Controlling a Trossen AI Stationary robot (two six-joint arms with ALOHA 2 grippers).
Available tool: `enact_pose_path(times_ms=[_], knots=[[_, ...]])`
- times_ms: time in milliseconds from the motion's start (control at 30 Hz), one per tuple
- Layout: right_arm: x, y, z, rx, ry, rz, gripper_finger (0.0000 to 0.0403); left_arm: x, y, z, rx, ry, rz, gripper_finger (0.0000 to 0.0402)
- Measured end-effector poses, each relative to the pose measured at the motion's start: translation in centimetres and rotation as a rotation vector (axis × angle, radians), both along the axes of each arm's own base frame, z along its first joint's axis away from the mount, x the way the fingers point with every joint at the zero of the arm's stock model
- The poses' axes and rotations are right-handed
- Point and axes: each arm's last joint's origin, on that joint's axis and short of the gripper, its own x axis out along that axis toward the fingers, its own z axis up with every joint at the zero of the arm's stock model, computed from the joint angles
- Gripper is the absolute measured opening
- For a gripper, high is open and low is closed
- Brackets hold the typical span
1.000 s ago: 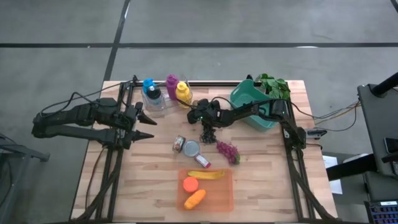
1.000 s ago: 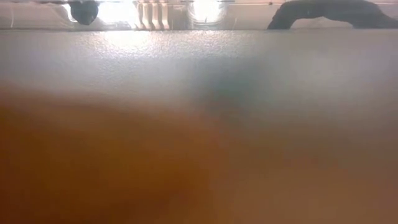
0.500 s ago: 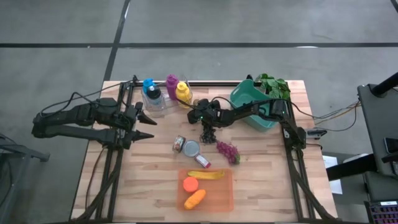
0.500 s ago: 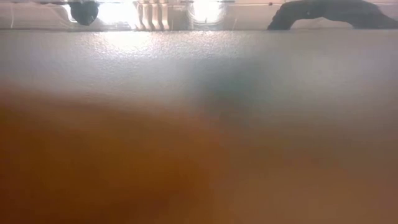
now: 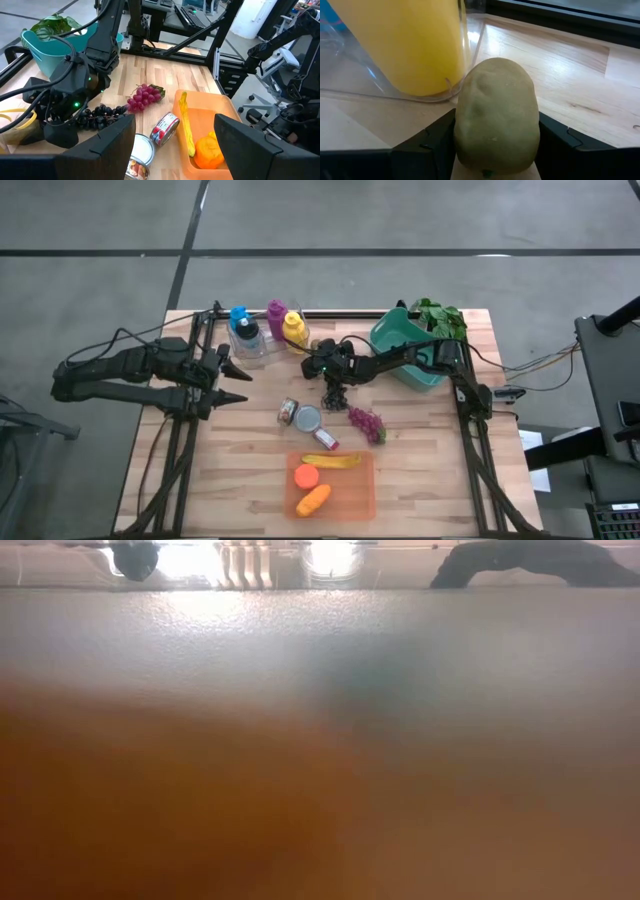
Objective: Pick & Place Food Item
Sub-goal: Put the brown kiwi into the orange bin
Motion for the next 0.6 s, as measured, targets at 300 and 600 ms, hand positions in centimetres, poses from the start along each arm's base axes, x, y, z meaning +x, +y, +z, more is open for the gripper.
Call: enact_pose_path(times_ms=[300,600], knots=[[0.0,0.0,1.1,-0.009,-0.015,0.005,0.0201,0.0,0.0,0.0,0.0,0.0,0.0,0.0275],[-0.6,1.0,3.6,0.014,0.039,0.053,0.0201,0.0,0.0,0.0,0.0,0.003,0.0,0.0275]])
